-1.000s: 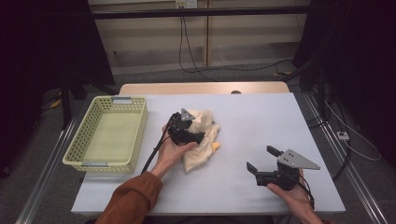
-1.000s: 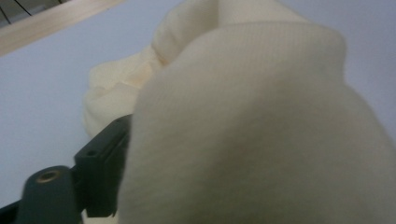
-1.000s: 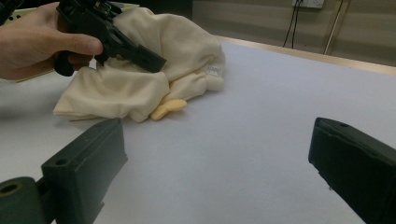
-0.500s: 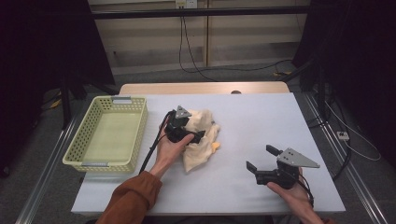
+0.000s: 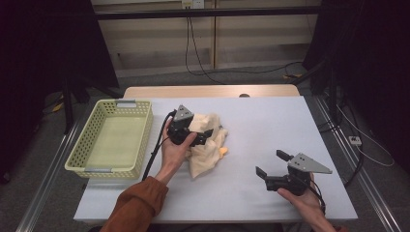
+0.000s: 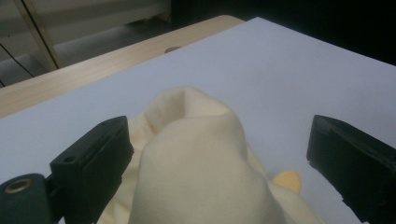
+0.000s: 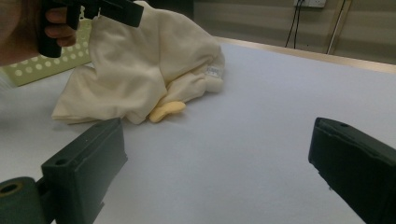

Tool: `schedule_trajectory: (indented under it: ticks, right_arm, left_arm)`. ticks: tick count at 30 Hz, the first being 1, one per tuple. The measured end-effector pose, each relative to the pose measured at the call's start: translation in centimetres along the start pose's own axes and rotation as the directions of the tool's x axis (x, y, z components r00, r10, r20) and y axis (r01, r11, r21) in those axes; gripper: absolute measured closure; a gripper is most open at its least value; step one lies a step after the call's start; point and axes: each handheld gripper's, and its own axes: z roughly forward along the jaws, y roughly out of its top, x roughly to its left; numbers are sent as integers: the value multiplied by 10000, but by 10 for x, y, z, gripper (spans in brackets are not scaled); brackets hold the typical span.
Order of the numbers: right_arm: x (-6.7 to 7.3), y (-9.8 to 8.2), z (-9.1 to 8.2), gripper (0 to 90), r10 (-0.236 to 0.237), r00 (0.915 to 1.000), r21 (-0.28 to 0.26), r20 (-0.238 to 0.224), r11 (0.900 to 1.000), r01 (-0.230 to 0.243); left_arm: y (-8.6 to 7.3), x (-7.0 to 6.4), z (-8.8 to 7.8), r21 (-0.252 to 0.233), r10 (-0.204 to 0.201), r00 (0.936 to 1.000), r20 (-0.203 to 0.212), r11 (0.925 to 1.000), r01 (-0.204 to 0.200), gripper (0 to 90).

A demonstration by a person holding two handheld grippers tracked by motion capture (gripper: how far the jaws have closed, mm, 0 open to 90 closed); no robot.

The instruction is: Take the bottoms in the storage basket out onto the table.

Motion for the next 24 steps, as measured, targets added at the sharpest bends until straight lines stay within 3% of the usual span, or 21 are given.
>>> schedule_trajectory:
  ticks: [3,7,11,16,18,20,24]
  right_arm:
    - [0,0,0,38,-9,10000,7,48,10000,9]
    - [2,1,0,38,-129,9999,-18,52,9999,129]
    - [4,2,1,38,-169,9998,10,81,9999,169]
    - [3,2,1,38,-144,9998,33,161,9999,144]
    - [3,2,1,38,-143,9998,23,153,9999,142]
    - [3,2,1,38,-174,9998,38,137,9998,174]
    - [4,2,1,38,-209,9997,32,140,9998,208]
  left_arm:
    - [3,-2,-4,-151,-3,10000,-63,9999,2,66]
    - [6,-5,-9,10,37,10000,-60,10000,-37,70]
    - [12,-11,-17,-250,319,9995,-77,9992,-321,71]
    - [21,-22,-26,-573,757,9960,-472,9953,-783,72]
    - [22,-25,-29,-694,707,9967,-388,9949,-732,64]
    - [22,-27,-32,-605,515,9984,-227,9968,-528,60]
    - [17,-31,-40,-267,744,9963,-437,9968,-756,60]
